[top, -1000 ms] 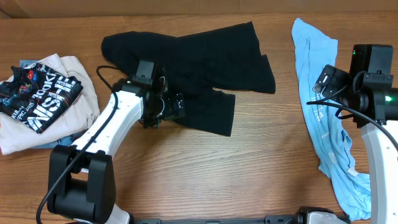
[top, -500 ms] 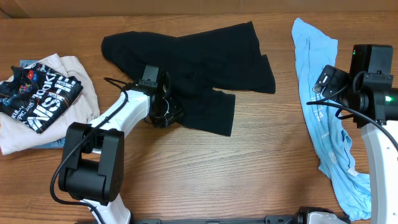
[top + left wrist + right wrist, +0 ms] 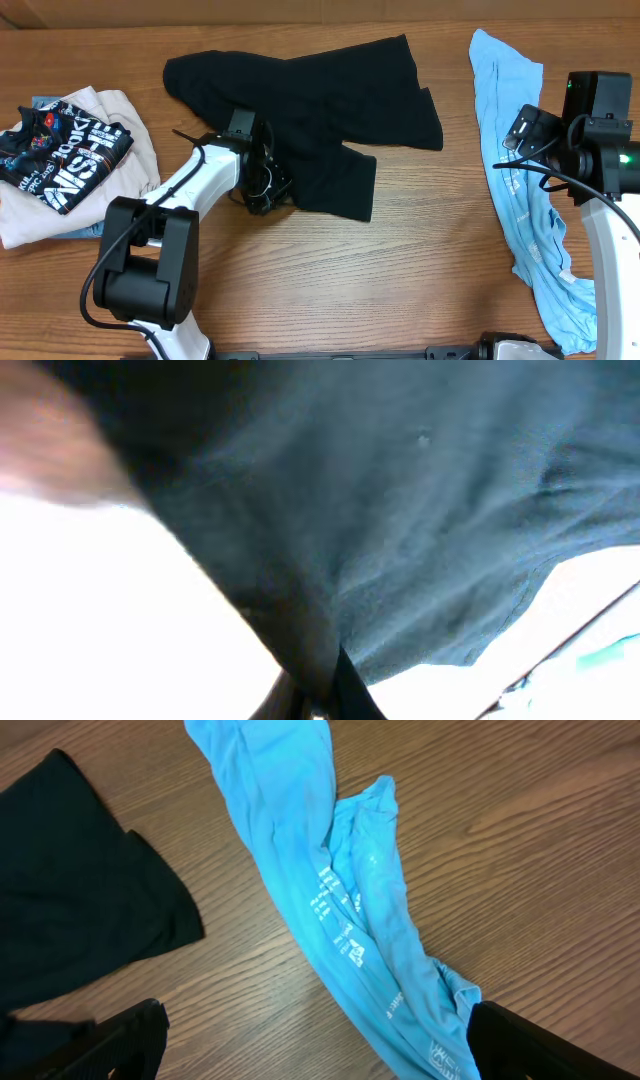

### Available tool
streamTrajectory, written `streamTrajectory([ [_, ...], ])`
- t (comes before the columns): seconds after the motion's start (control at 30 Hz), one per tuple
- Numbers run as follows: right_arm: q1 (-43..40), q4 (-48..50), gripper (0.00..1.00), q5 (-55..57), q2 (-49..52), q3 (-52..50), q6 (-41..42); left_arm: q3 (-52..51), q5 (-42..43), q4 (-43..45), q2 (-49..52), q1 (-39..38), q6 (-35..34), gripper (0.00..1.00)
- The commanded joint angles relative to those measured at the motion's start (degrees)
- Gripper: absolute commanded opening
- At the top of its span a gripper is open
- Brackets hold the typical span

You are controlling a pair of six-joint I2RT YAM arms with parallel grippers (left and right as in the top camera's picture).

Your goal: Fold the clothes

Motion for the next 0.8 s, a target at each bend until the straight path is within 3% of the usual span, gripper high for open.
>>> streamTrajectory([
  [0.0,-0.1,-0.2,1.00,-5.5,-0.2,0.7,-1.3,0.6,1.0,-4.6,-1.7,4.2,7.2,0.04],
  [0.17,-0.1,-0.3,1.00,-16.2,6.2,0.7,-6.4,3.9,-4.5,-15.0,-12.6,16.1,14.8,0.04],
  [0.37,-0.1,2.6,0.98,-22.9,15.7,0.7,-8.3,4.4,-11.3,-16.0,-23.7,28.0,15.2,0.04],
  [0.6,1.5,17.0,0.92,-29.6,22.4,0.7,-9.0,4.0,-11.2,-17.1,-24.4,29.2,15.8,0.04],
  [0.77,7.3,26.1,0.90,-27.3,26.4,0.7,-9.0,4.0,-11.7,-18.6,-24.2,28.9,15.8,0.04],
])
